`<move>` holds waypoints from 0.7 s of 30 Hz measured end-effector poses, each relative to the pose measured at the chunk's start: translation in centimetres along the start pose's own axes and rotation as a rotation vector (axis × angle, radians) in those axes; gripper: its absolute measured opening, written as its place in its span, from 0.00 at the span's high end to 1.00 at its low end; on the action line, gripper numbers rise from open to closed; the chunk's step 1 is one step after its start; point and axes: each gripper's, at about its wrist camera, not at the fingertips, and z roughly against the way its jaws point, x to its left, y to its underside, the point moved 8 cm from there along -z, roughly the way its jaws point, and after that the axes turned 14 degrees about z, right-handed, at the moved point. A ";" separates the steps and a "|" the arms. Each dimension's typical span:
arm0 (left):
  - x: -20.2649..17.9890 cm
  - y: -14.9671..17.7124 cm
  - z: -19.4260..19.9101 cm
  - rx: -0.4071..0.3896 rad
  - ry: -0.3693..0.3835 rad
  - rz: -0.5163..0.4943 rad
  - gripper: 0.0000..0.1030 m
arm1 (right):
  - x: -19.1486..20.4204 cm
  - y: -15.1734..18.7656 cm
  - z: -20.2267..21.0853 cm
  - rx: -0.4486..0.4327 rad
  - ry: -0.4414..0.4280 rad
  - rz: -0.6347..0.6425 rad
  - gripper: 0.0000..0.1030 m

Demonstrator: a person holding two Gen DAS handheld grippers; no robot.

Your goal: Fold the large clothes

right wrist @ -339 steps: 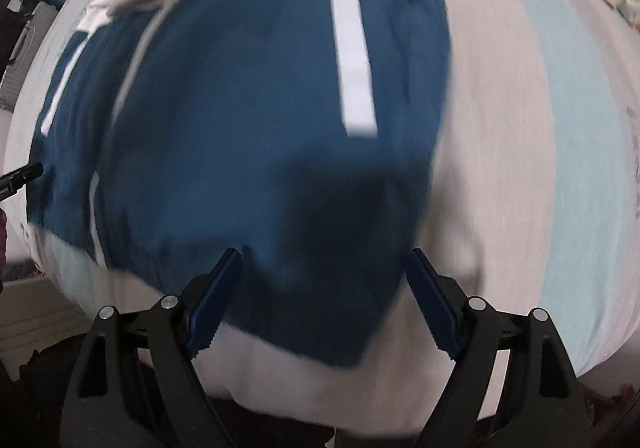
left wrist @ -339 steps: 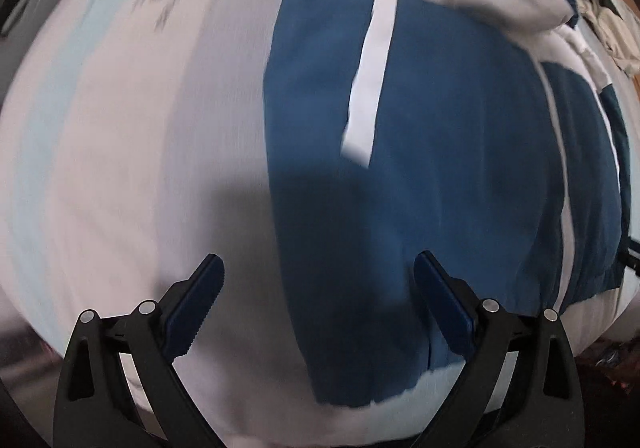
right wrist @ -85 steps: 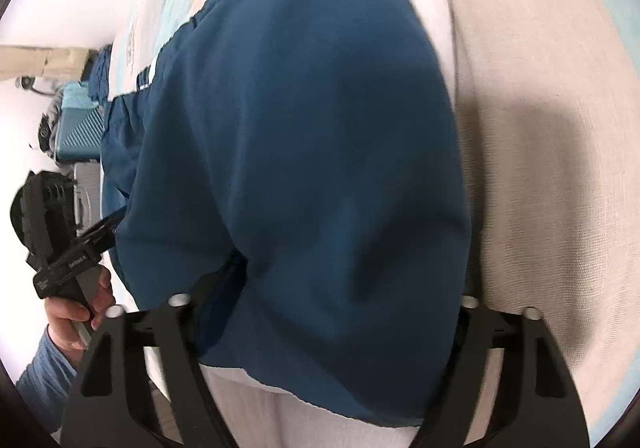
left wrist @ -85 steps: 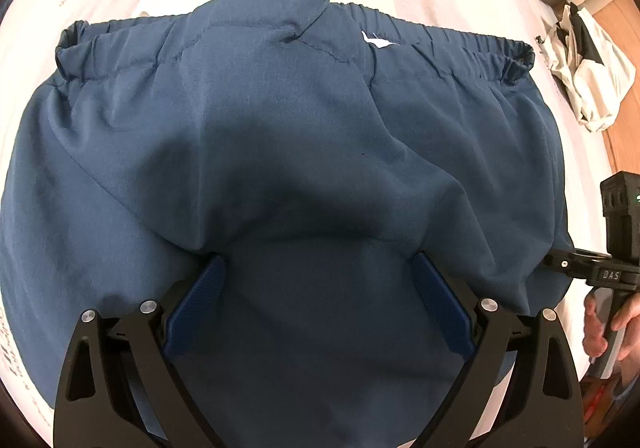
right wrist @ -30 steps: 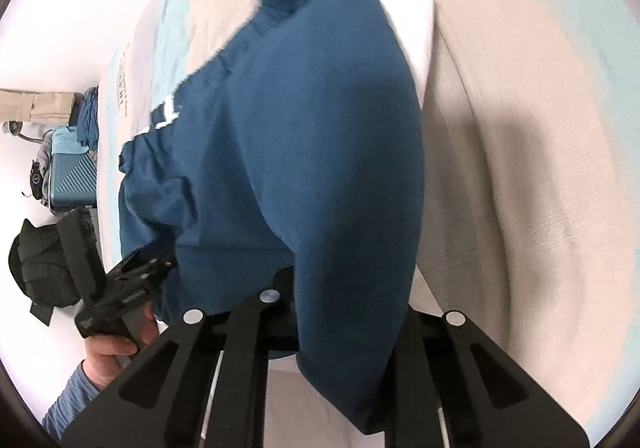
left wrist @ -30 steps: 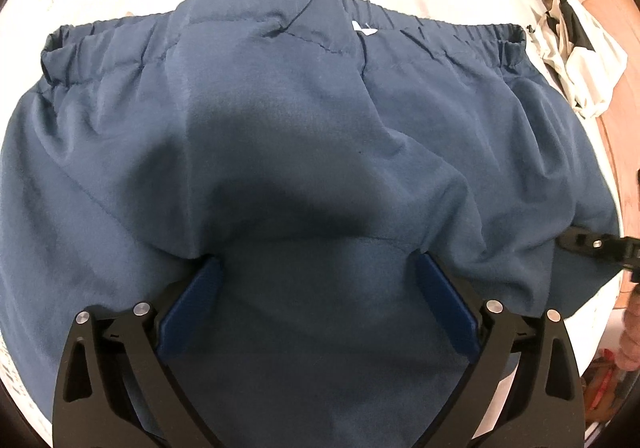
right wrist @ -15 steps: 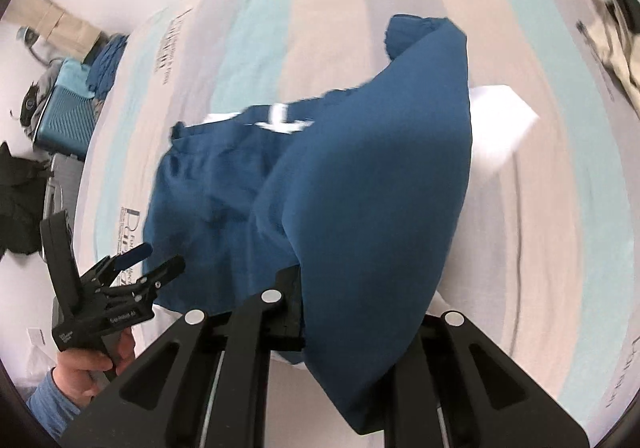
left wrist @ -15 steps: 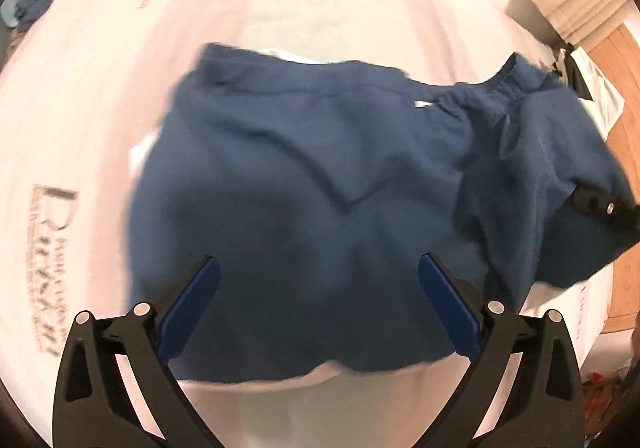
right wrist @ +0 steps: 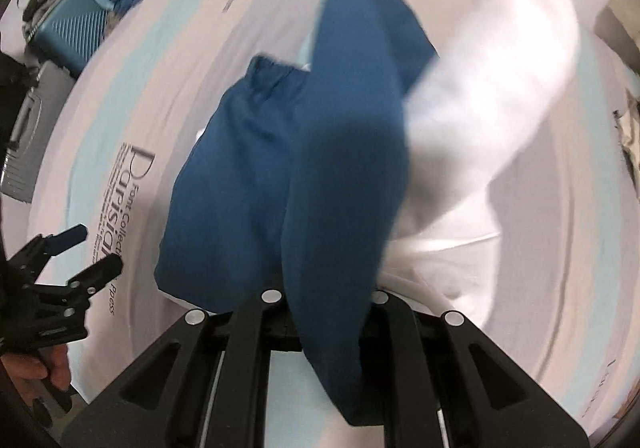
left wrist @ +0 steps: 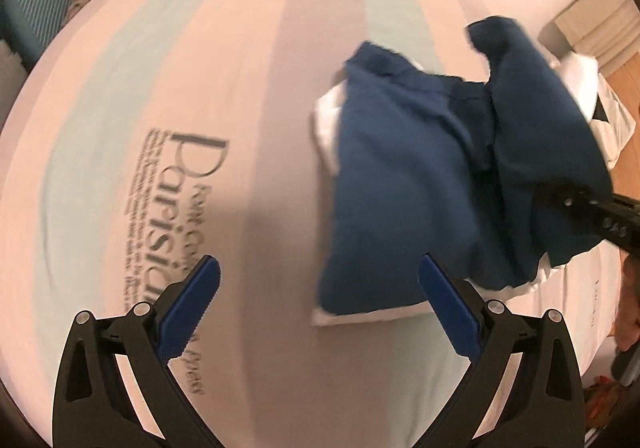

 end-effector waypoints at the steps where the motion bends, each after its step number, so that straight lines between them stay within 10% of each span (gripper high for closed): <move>1: 1.0 0.1 0.2 0.003 0.001 0.003 0.06 | 0.7 0.0 -0.5 0.007 0.001 0.004 0.91; 21: 10.4 -1.1 3.6 -0.013 0.024 0.091 0.06 | 13.4 -2.4 -4.6 0.041 0.051 0.127 0.94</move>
